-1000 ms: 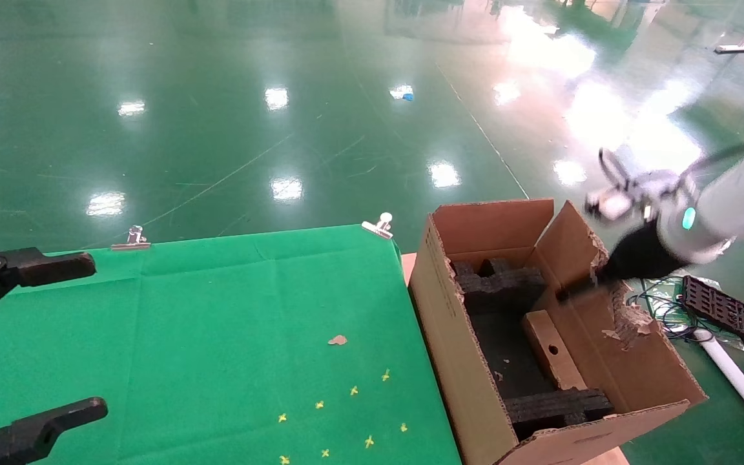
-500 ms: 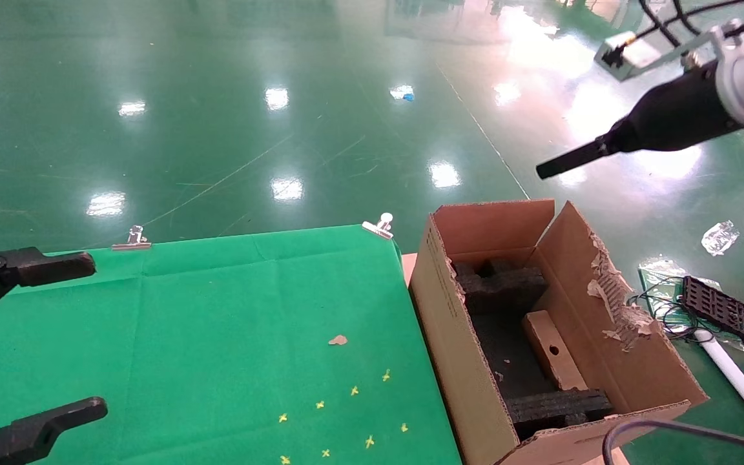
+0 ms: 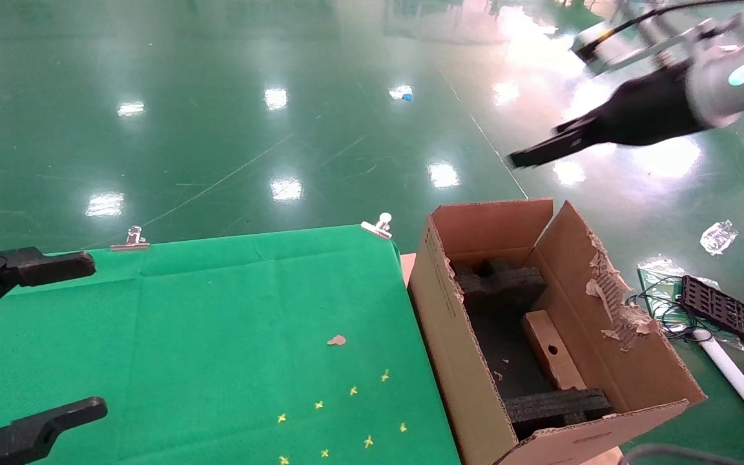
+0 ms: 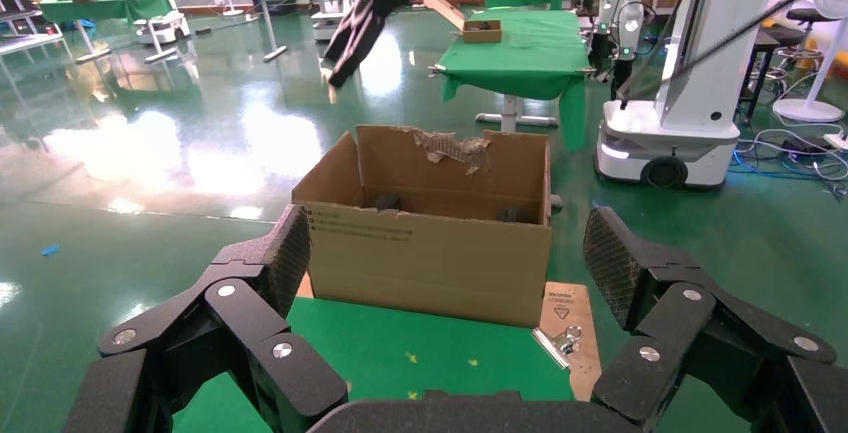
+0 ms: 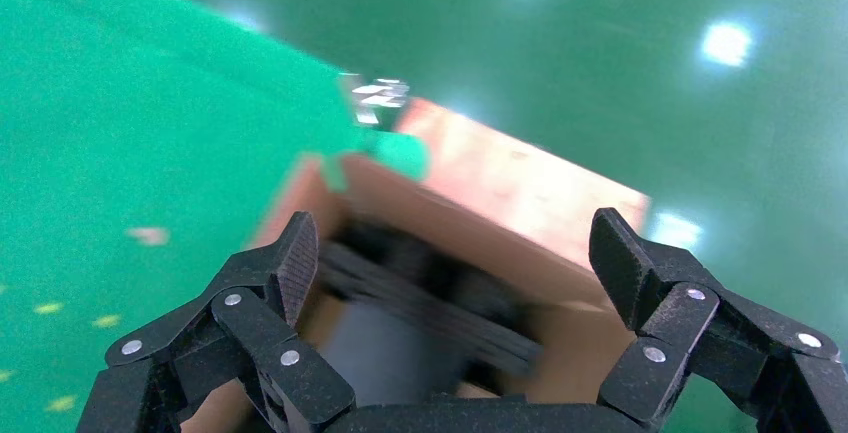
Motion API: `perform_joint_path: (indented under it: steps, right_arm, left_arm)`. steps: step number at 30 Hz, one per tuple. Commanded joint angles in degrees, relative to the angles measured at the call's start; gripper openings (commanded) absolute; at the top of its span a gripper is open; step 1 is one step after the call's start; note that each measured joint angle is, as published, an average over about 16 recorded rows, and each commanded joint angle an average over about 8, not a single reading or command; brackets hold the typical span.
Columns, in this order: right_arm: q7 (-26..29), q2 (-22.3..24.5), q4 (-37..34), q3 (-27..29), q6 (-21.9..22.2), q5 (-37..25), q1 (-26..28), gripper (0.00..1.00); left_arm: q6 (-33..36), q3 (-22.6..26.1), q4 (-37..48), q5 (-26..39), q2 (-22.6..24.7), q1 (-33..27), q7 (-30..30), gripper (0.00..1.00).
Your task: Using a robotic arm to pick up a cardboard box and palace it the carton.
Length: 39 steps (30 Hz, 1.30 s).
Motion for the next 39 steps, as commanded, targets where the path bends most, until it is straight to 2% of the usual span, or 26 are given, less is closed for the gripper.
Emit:
perform_joint_path:
  steps: [1,39]
  right_arm:
    - [-0.7,0.3,1.6,1.9,-0.2,0.8,-1.7,1.00]
    - [-16.7,6.1,37.2,47.4,-8.2,20.0,-44.5,1.00]
  left_arm:
    - [0.0,0.0,0.0,0.0,0.0,0.0,0.0,1.00]
    - [0.0,0.1,0.0,-0.1,0.0,0.0,0.1,1.00]
